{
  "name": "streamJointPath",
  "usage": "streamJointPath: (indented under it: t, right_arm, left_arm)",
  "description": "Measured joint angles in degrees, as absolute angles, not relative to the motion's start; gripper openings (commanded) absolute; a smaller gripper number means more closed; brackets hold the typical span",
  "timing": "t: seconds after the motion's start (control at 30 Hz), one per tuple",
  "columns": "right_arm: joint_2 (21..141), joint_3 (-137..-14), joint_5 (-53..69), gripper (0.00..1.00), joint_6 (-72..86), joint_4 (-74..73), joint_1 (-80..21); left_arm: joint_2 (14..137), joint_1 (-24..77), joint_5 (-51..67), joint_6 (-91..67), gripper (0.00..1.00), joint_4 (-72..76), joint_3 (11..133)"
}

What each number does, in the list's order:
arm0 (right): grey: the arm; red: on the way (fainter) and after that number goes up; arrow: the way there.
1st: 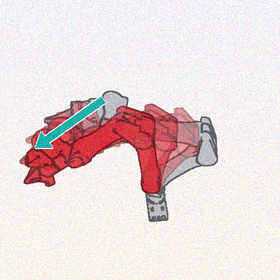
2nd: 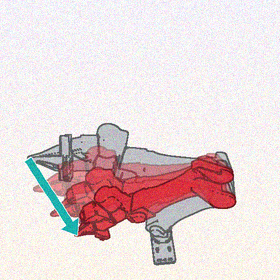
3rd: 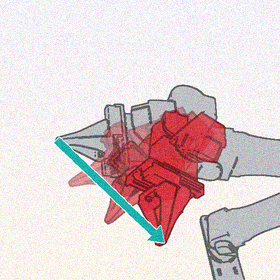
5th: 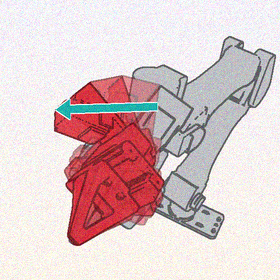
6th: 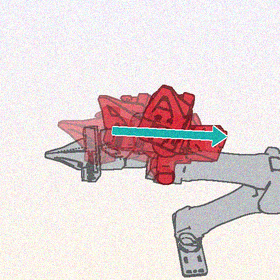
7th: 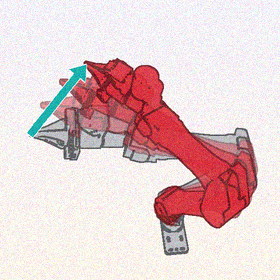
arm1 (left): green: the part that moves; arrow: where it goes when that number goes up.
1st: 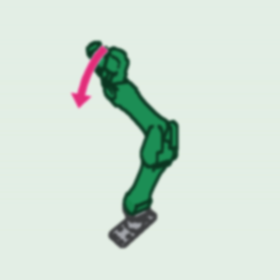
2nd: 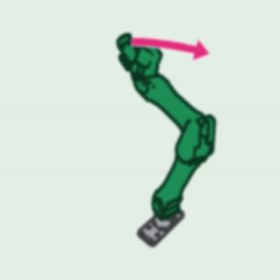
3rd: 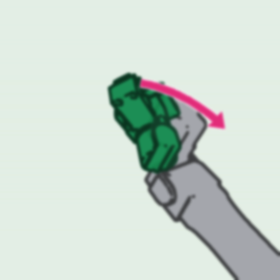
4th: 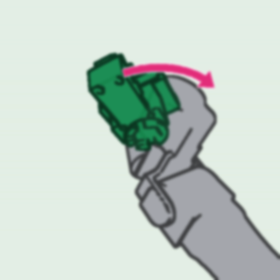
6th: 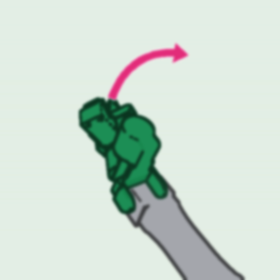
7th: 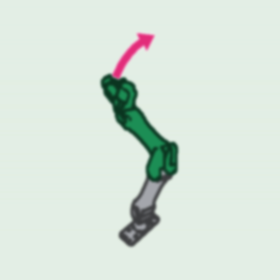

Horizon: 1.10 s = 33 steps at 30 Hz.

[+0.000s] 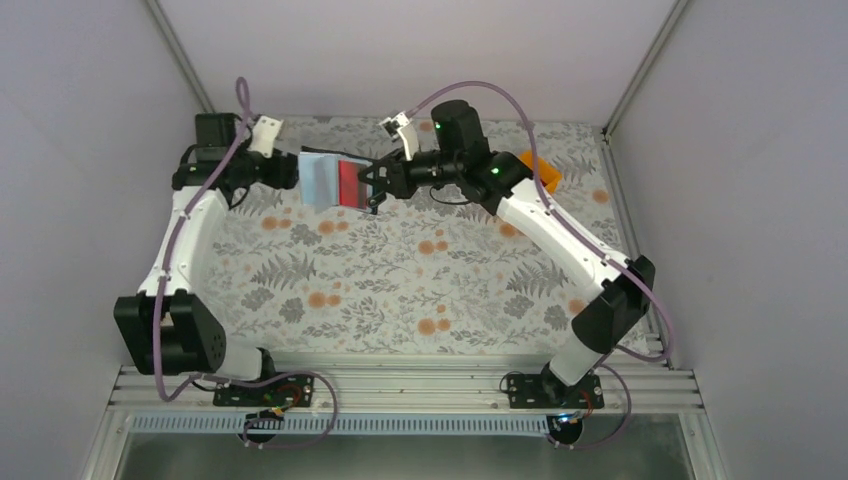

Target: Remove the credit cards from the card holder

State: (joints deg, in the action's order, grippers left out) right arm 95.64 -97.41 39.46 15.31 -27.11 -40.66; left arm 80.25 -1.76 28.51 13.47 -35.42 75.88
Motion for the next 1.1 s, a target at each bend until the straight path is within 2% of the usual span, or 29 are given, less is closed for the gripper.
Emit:
streamJointPath:
  t: [0.2, 0.27, 0.33, 0.4, 0.47, 0.5, 0.6, 0.7, 0.83, 1.1]
  right_arm:
    - [96.51, -99.39, 29.85, 0.04, 15.44, -28.56, -40.56]
    - [98.13, -99.9, 25.69, 0.04, 15.4, -29.82, -40.53]
    - [100.71, -101.21, 20.43, 0.04, 15.16, -31.59, -40.56]
    - [103.5, -102.59, 15.27, 0.04, 14.87, -33.19, -40.58]
    - [106.32, -103.94, 12.14, 0.04, 14.74, -34.13, -40.58]
    - [107.72, -104.68, 11.75, 0.04, 14.76, -34.44, -40.58]
    - [110.91, -106.41, 14.15, 0.04, 15.14, -34.33, -40.4]
    - [112.9, -107.26, 18.85, 0.04, 16.32, -32.86, -40.27]
    - [113.27, -107.28, 24.45, 0.04, 18.5, -30.61, -40.18]
    - [113.27, -107.5, 30.98, 0.04, 21.17, -27.2, -40.21]
  left_arm:
    - [83.07, -11.86, 27.42, 15.55, 0.73, -37.34, 79.99]
    - [82.37, -12.88, 27.64, 16.4, 0.66, -38.09, 82.61]
    - [80.23, -12.67, 29.74, 17.45, 0.58, -38.37, 84.55]
    - [77.01, -10.83, 33.12, 18.41, 0.55, -38.59, 85.01]
    - [74.15, -6.31, 36.91, 19.22, 0.51, -39.13, 85.01]
    - [73.21, -3.16, 39.4, 19.66, 0.46, -39.53, 84.99]
    - [73.19, 5.32, 48.77, 20.32, 0.27, -40.49, 84.12]
    - [76.14, 7.2, 53.41, 18.52, 0.13, -41.1, 81.91]
    - [80.42, 7.6, 53.65, 17.21, 0.09, -41.56, 78.0]
    - [80.95, 8.64, 47.81, 16.01, 0.04, -40.05, 75.66]
